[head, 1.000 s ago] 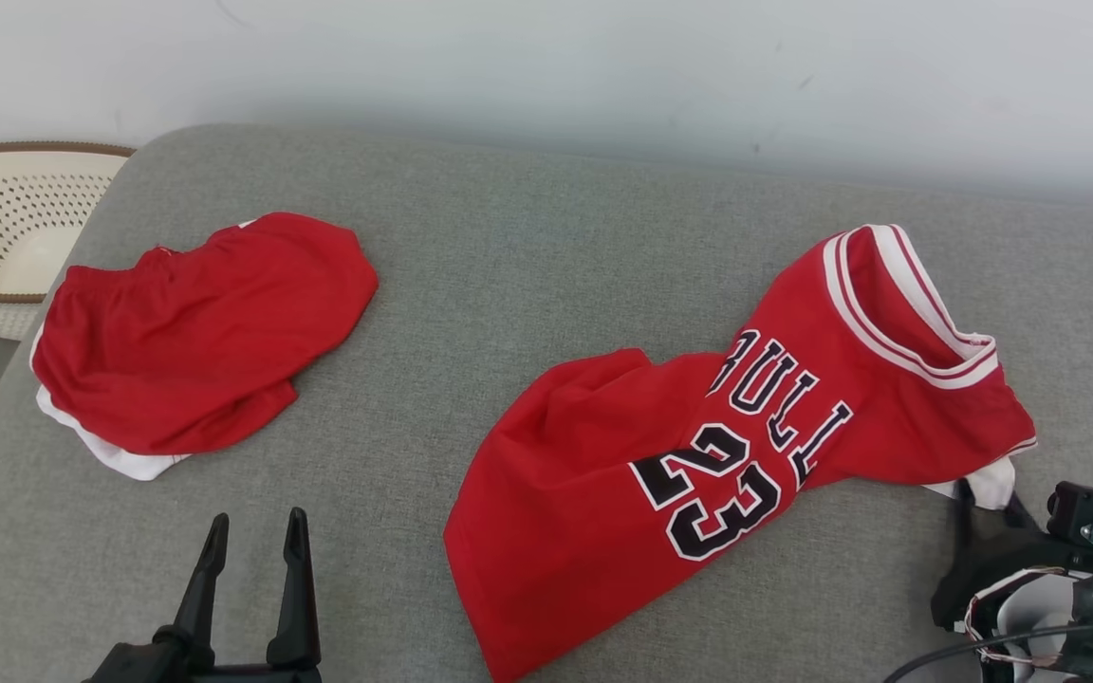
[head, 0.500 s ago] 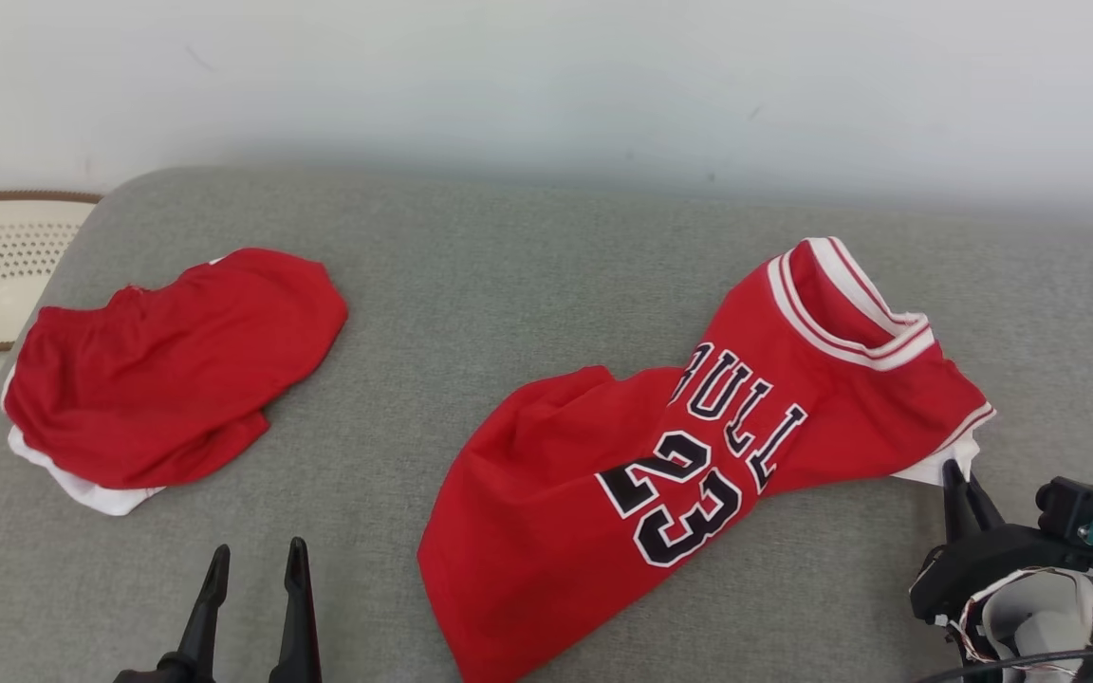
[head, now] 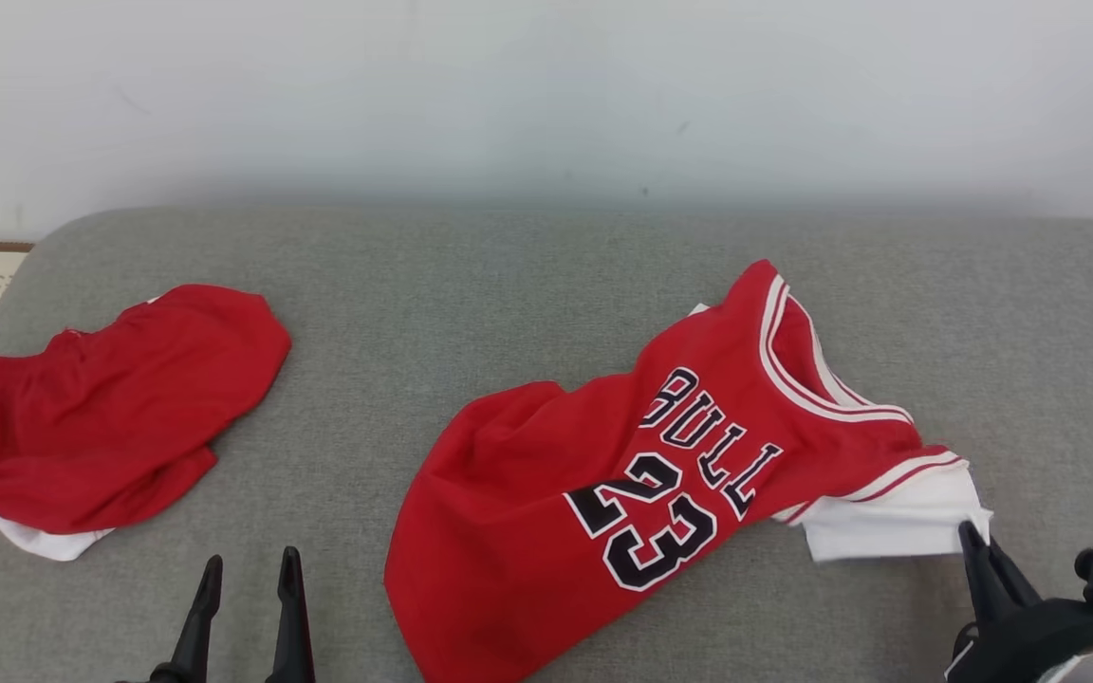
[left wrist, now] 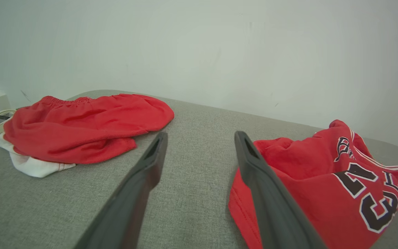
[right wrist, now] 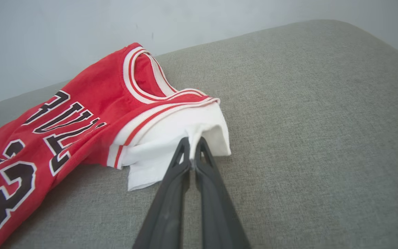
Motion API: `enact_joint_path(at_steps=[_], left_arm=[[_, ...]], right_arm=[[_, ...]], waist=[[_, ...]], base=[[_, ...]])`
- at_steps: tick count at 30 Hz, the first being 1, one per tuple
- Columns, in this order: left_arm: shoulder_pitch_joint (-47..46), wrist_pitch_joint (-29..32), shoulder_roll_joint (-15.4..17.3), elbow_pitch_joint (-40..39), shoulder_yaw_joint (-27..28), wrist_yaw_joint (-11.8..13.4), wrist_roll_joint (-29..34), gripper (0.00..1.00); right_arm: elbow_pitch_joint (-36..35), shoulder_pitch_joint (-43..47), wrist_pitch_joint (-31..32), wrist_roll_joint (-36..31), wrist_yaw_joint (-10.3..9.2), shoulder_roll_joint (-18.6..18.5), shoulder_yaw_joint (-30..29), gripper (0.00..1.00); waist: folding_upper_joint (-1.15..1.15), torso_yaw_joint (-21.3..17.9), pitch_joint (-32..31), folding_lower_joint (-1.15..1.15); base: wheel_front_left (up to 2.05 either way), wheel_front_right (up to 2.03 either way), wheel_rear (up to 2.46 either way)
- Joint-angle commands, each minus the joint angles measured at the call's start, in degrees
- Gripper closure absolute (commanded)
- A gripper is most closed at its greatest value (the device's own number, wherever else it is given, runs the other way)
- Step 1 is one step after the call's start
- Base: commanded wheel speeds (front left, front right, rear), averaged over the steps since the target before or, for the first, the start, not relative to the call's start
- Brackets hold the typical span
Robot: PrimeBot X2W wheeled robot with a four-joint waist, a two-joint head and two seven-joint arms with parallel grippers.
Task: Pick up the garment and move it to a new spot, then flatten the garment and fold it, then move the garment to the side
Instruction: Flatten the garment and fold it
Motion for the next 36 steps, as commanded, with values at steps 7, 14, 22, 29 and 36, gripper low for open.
enact_joint_path(at_steps=[7, 14, 22, 29, 36], left_arm=[[-0.07, -0.21, 0.02, -0.04, 0.27, -0.19, -0.29, 0.00], [-0.45, -0.21, 0.02, 0.39, 0.26, -0.42, -0.52, 0.00], [0.20, -0.21, 0.01, 0.54, 0.94, -0.85, -0.08, 0.00], [0.52, -0.21, 0.02, 0.27, 0.74, -0.81, 0.12, 0.00], [0.47, -0.21, 0.02, 0.17, 0.41, -0.79, 0.43, 0.00]], right_arm=[[-14.54, 8.01, 11.34, -0.25, 0.01, 2.65, -3.30, 1.00], [-18.27, 11.36, 16.68, -1.38, 0.01, 4.53, -5.50, 0.20], [-20.36, 10.39, 13.83, -4.85, 0.01, 5.76, -7.22, 0.00], [-20.68, 8.63, 5.34, -8.45, 0.01, 6.51, -6.66, 0.00], [-17.50, 7.39, -4.81, -12.06, 0.01, 6.67, -3.86, 0.00]], waist=[[0.00, -1.75, 0.87, 0.00], [0.00, -1.30, 0.87, 0.00], [0.00, -0.82, 0.00, 0.00], [0.00, -0.29, -0.37, 0.00], [0.00, 0.68, -0.73, 0.00]], base=[[0.00, 0.00, 0.00], [0.00, 0.00, 0.00], [0.00, 0.00, 0.00], [0.00, 0.00, 0.00], [0.00, 0.00, 0.00]])
